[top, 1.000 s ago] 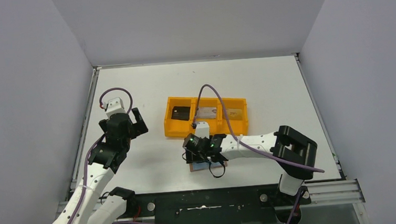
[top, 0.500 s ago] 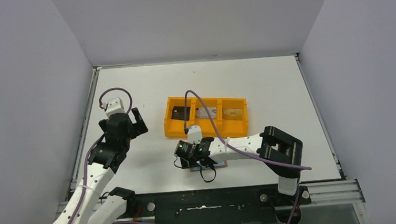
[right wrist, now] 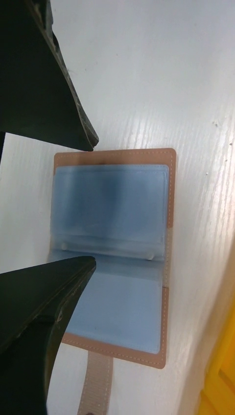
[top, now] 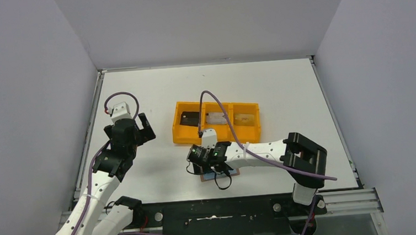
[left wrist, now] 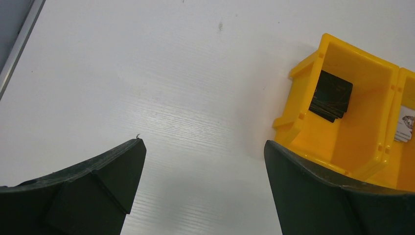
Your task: Take the credit cards out of the card holder
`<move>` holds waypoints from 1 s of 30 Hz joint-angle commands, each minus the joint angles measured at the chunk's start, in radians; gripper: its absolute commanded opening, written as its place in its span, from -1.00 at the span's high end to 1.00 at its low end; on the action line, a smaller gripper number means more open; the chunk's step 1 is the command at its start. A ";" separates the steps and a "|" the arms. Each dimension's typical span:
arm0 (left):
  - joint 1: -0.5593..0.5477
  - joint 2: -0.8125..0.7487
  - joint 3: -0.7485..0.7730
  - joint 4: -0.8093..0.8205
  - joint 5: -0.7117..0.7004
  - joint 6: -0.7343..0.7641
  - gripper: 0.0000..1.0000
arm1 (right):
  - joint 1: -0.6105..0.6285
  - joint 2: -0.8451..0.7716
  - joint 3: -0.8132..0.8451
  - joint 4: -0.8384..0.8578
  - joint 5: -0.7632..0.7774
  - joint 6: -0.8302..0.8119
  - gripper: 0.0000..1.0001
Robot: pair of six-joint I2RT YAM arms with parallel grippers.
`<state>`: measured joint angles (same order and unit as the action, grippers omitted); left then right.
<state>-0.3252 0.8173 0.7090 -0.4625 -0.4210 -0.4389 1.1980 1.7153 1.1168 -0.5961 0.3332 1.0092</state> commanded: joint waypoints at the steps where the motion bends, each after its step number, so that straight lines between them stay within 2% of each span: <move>1: 0.008 -0.011 0.005 0.059 0.007 0.016 -0.88 | -0.002 0.064 0.047 -0.044 0.029 0.006 -0.61; 10: 0.008 -0.007 0.004 0.058 0.007 0.016 -0.88 | 0.001 0.164 0.039 -0.044 -0.014 0.001 -0.54; 12: 0.009 -0.007 0.005 0.058 0.007 0.016 -0.88 | 0.003 0.183 0.045 -0.071 -0.006 0.014 -0.43; 18: 0.009 -0.005 0.006 0.058 0.010 0.017 -0.88 | -0.005 0.145 0.000 -0.030 -0.014 0.037 0.16; 28: 0.009 -0.001 0.005 0.059 0.011 0.017 -0.88 | -0.066 -0.003 -0.133 0.200 -0.114 0.001 0.67; 30: 0.009 0.000 0.005 0.059 0.012 0.017 -0.88 | -0.077 -0.020 -0.141 0.230 -0.131 -0.011 0.65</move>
<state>-0.3241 0.8177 0.7090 -0.4595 -0.4160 -0.4362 1.1427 1.7218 1.0111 -0.4706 0.2634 1.0065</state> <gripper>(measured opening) 0.940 0.176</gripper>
